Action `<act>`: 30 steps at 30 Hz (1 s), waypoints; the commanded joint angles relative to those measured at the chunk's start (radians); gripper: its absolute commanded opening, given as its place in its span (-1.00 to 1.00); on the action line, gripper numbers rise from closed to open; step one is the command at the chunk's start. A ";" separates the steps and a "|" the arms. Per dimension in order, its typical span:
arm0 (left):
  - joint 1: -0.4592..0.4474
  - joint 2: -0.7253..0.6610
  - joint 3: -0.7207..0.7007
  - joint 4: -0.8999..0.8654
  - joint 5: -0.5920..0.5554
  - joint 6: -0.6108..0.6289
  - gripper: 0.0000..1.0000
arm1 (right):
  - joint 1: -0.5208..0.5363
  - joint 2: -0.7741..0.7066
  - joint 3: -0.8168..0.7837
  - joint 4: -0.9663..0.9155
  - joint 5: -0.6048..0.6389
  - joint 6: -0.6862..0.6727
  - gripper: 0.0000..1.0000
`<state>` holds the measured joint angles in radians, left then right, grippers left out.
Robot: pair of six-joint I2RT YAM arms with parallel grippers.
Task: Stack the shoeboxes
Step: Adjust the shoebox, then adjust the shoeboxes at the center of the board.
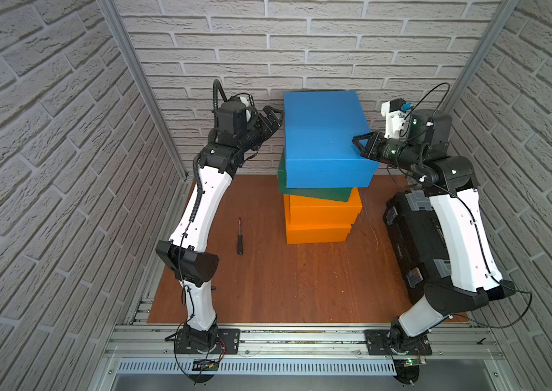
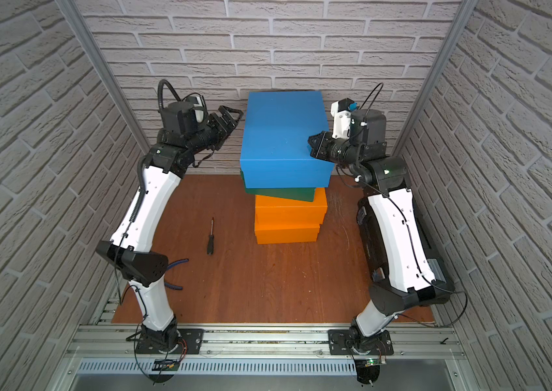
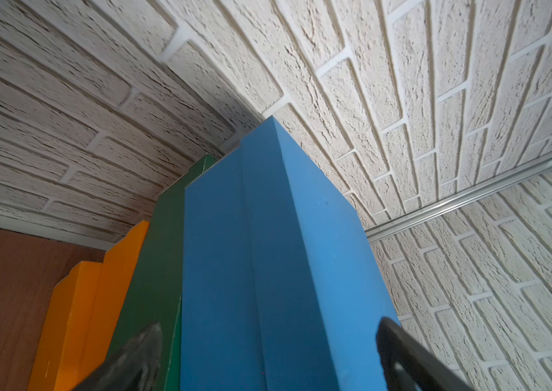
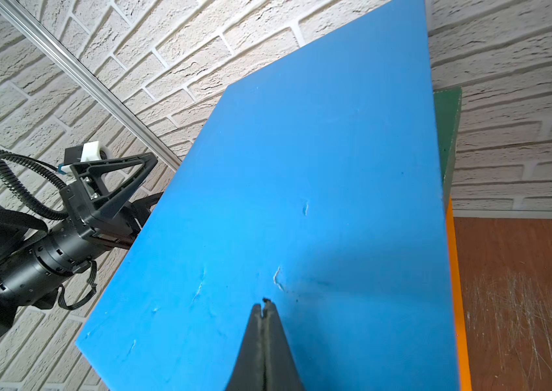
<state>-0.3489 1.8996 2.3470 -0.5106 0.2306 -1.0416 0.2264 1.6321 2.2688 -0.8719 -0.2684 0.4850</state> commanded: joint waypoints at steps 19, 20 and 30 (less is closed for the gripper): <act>0.146 -0.349 -0.573 0.133 -0.066 0.014 0.72 | -0.062 -0.424 -0.456 -0.015 0.253 -0.040 -0.95; 0.145 -0.345 -0.587 0.134 -0.054 0.013 0.71 | -0.089 -0.421 -0.486 -0.009 0.210 -0.026 -0.94; 0.132 -0.245 -0.692 0.176 -0.009 -0.019 0.79 | -0.196 -0.332 -0.720 0.176 0.046 0.069 -0.95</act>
<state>-0.2138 1.6306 1.6592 -0.4030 0.2066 -1.0519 0.0368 1.3128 1.5681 -0.8097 -0.1711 0.5198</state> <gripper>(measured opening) 0.893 0.049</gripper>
